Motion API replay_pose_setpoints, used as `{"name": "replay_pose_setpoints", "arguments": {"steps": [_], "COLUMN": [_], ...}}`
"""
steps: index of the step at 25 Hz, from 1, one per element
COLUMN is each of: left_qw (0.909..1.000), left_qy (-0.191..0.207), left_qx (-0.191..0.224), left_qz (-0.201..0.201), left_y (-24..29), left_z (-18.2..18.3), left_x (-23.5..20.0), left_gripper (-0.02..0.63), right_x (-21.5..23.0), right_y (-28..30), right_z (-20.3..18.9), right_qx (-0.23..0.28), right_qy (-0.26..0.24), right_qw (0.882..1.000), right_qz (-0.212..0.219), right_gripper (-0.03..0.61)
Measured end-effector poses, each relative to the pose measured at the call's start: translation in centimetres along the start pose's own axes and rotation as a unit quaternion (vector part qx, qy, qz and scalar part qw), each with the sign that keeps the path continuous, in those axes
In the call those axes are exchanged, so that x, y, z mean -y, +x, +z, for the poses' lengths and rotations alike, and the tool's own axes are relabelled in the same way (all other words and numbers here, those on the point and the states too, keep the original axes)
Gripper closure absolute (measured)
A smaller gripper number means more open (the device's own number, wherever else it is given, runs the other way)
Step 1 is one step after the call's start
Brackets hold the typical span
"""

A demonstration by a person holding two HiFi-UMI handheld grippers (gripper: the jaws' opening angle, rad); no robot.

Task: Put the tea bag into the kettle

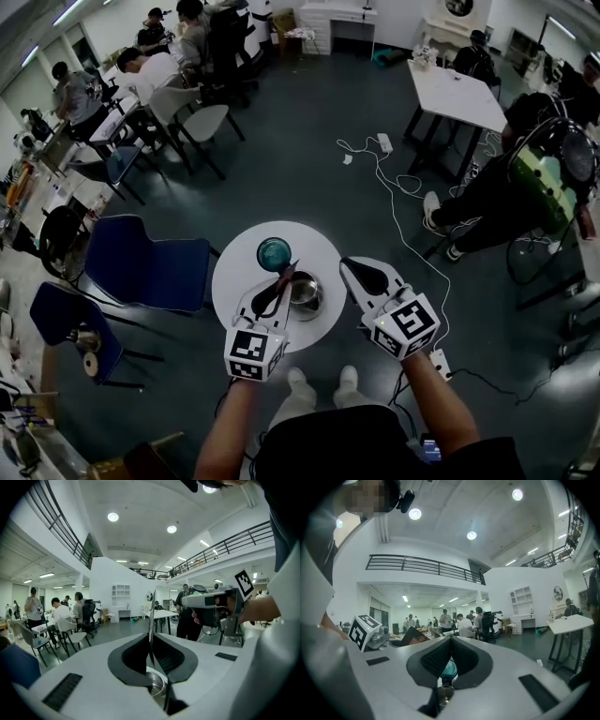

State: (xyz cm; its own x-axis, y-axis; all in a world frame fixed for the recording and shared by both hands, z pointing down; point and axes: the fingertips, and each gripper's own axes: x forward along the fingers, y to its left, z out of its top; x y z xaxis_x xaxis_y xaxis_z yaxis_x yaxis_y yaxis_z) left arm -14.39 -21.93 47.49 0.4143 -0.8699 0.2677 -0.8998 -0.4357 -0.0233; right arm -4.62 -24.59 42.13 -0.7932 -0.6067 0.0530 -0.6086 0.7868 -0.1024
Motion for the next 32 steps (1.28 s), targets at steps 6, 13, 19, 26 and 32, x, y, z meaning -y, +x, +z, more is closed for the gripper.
{"name": "replay_pose_setpoints", "arguments": {"steps": [6, 13, 19, 26, 32], "left_qw": [0.9989, 0.9937, 0.9867, 0.9789, 0.974], "left_qy": [0.011, 0.037, 0.046, 0.052, 0.04], "left_qx": [-0.042, -0.098, -0.143, -0.183, -0.207], "left_qz": [-0.019, -0.04, -0.062, -0.076, -0.083], "left_y": [1.9, 4.9, 7.0, 8.0, 8.6], "left_z": [-2.3, -4.9, -8.2, -11.5, -12.9], "left_x": [-1.0, -1.0, -2.0, -2.6, -2.7], "left_gripper": [0.574, 0.574, 0.574, 0.574, 0.574], "right_x": [0.6, 2.7, 3.8, 4.3, 4.7], "right_y": [0.7, 0.9, 1.9, 2.4, 2.8], "right_z": [-0.7, -1.6, -2.1, -2.9, -3.1], "right_qx": [-0.003, -0.004, -0.003, -0.005, -0.006], "right_qy": [0.01, 0.025, 0.028, 0.031, 0.034], "right_qw": [1.0, 0.999, 0.998, 0.997, 0.996], "right_qz": [-0.027, -0.046, -0.061, -0.071, -0.078], "right_gripper": [0.56, 0.56, 0.56, 0.56, 0.56]}}
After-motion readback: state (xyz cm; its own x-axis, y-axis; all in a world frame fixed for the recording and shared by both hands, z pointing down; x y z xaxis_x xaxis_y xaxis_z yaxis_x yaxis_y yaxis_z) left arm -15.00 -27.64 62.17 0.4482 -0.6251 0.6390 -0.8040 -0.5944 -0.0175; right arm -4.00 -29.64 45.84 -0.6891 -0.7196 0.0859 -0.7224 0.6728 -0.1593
